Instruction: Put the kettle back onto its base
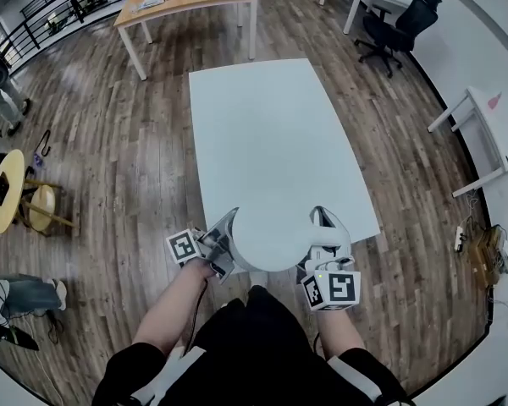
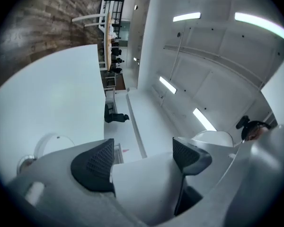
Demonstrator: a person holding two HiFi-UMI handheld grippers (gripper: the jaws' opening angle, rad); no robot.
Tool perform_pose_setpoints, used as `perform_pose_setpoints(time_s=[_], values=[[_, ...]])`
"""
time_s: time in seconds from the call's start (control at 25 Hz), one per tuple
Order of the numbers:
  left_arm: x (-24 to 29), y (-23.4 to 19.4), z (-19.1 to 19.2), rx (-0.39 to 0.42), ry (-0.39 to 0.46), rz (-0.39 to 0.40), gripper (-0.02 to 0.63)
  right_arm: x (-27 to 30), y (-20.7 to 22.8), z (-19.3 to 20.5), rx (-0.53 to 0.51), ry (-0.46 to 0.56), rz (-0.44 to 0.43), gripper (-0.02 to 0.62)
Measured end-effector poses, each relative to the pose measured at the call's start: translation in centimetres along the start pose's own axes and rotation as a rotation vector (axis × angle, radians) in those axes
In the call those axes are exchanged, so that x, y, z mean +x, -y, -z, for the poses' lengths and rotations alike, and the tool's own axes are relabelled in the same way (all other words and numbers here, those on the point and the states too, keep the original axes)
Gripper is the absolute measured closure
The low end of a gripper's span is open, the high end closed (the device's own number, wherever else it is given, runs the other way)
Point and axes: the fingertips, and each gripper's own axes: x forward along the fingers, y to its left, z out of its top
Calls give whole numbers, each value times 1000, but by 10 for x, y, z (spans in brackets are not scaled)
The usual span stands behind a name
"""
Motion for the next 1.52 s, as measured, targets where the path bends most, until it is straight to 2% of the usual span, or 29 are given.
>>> perform_pose_setpoints(time_s=[0.12,0.24,0.28,0.32,0.36,0.44,0.52,0.56,0.68,0.76,0.96,1.08,1.52], values=[[3,-4,-20,166,24,-107,219,13,2,1,-29,-1,-2,589],[-3,-7,-48,391,63,-258,219,25,-1,-1,-103,1,-15,589],[-4,-2,-55,428,83,-270,219,27,-1,0,-115,2,-18,589],[-3,5,-60,428,109,-254,224,29,0,2,-115,1,-19,589],[-2,12,-62,399,137,-221,271,31,1,4,-108,0,-17,589],[3,23,-60,321,172,-151,282,34,3,9,-91,-2,-11,589],[6,26,-58,303,174,-134,361,36,4,12,-87,1,-10,589],[6,25,-58,314,172,-150,378,38,4,13,-88,3,-12,589],[1,19,-62,324,177,-206,608,42,6,16,-82,10,-14,589],[1,20,-64,323,168,-211,609,45,6,18,-83,15,-15,589],[15,0,-58,512,36,-349,609,53,-1,28,-174,23,-41,589],[21,-17,-58,510,25,-383,607,58,0,37,-216,23,-52,589],[27,-49,-62,503,32,-453,609,72,19,74,-163,-29,-44,589]])
